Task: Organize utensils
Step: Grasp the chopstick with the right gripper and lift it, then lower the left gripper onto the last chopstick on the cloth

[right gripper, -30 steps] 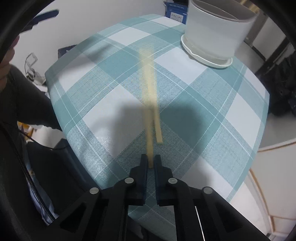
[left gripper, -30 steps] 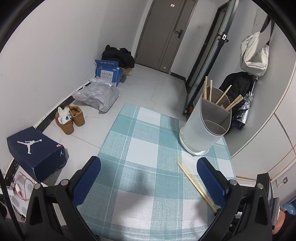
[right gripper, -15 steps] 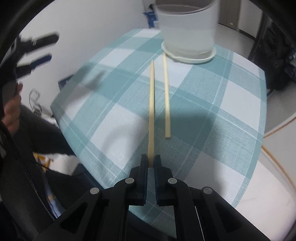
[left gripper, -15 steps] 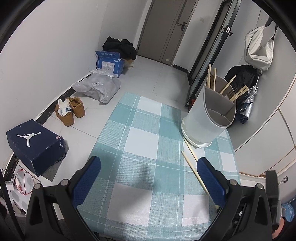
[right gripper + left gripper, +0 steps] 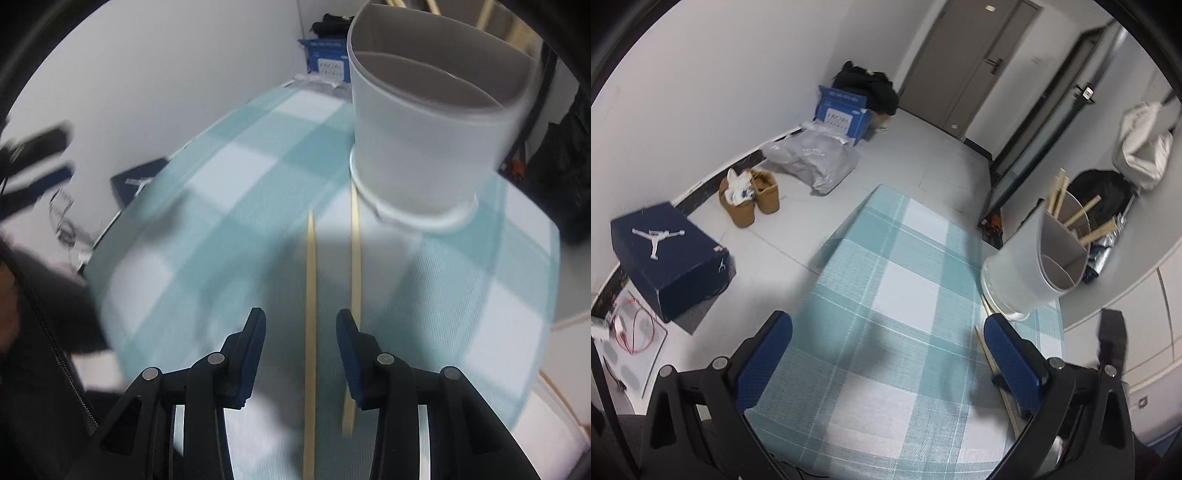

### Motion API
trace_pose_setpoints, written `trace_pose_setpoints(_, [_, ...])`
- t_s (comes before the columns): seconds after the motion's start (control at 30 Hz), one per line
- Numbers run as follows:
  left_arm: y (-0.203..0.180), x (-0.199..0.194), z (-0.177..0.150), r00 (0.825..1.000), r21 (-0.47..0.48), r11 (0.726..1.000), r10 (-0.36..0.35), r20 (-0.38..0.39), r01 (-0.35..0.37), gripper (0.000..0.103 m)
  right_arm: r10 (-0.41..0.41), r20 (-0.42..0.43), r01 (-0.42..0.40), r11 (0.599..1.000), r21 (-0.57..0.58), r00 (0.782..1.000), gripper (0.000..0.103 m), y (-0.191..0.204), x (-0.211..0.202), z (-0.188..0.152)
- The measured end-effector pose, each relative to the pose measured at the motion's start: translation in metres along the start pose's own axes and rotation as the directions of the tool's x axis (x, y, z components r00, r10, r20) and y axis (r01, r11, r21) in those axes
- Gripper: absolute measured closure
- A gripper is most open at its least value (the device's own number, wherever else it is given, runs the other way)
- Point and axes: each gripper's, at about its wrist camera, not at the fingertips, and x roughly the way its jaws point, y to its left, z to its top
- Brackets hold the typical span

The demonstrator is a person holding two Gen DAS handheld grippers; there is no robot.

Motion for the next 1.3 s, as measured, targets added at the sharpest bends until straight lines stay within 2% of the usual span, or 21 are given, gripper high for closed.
trace_pose_setpoints(0.03, [0.001,0.001,0.001,1.000,-0.005,1.000,0.004,-0.001,-0.004,0.001,0.000,0.006,0.000,1.000,0.004,1.000,0.072,0.000,0.006,0.009])
trace_pose_setpoints(0.17, [0.009,0.005,0.003,1.000,-0.028,1.000,0.013,-0.016,-0.014,0.001,-0.067,0.012,0.067,0.998,-0.002,0.998,0.078,0.003,0.030,0.037])
trace_pose_setpoints(0.27, [0.012,0.010,0.006,0.999,-0.047,0.999,0.011,-0.032,-0.012,0.001,-0.092,0.029,0.093,0.995,-0.029,0.995,0.082,0.005,0.036,0.042])
trace_pose_setpoints(0.33, [0.012,0.013,0.007,0.999,-0.052,0.998,0.021,-0.041,-0.023,0.001,-0.086,0.034,0.087,0.995,-0.049,0.996,0.098,0.008,0.036,0.039])
trace_pose_setpoints(0.47, [0.008,0.021,0.005,0.997,-0.039,0.998,0.046,-0.064,-0.048,0.001,-0.058,0.032,0.060,0.996,-0.060,0.998,0.099,0.013,0.033,0.036])
trace_pose_setpoints(0.63, [-0.009,0.034,-0.006,0.993,0.033,0.998,0.050,-0.104,-0.046,0.001,0.025,0.145,-0.039,0.995,0.093,0.989,0.099,-0.004,-0.010,0.021])
trace_pose_setpoints(0.77, [-0.037,0.055,-0.015,0.980,0.102,0.995,0.025,-0.197,-0.004,0.001,0.041,0.269,-0.104,0.969,0.224,0.962,0.099,-0.040,-0.062,-0.005])
trace_pose_setpoints(0.87, [-0.071,0.072,-0.027,0.968,0.167,0.986,0.025,-0.248,0.017,0.001,0.026,0.342,-0.129,0.950,0.284,0.939,0.099,-0.065,-0.087,-0.027])
trace_pose_setpoints(0.93, [-0.087,0.082,-0.033,0.962,0.175,0.984,0.030,-0.272,0.019,0.001,0.027,0.391,-0.156,0.941,0.302,0.920,0.099,-0.078,-0.103,-0.042])
trace_pose_setpoints(1.03, [-0.106,0.103,-0.041,0.953,0.121,0.992,0.064,-0.297,-0.029,0.001,0.001,0.430,-0.153,0.936,0.318,0.903,0.099,-0.093,-0.112,-0.057])
trace_pose_setpoints(1.13, [-0.118,0.112,-0.046,0.950,0.083,0.992,0.117,-0.290,-0.096,0.001,-0.008,0.414,-0.159,0.916,0.368,0.910,0.099,-0.110,-0.105,-0.061])
trace_pose_setpoints(1.23, [-0.132,0.123,-0.050,0.940,0.124,0.980,0.187,-0.287,-0.157,0.001,-0.018,0.433,-0.174,0.900,0.400,0.901,0.099,-0.127,-0.112,-0.073])
trace_pose_setpoints(1.3, [-0.138,0.128,-0.054,0.922,0.174,0.954,0.283,-0.263,-0.243,0.002,-0.021,0.460,-0.191,0.893,0.408,0.888,0.099,-0.131,-0.118,-0.077])
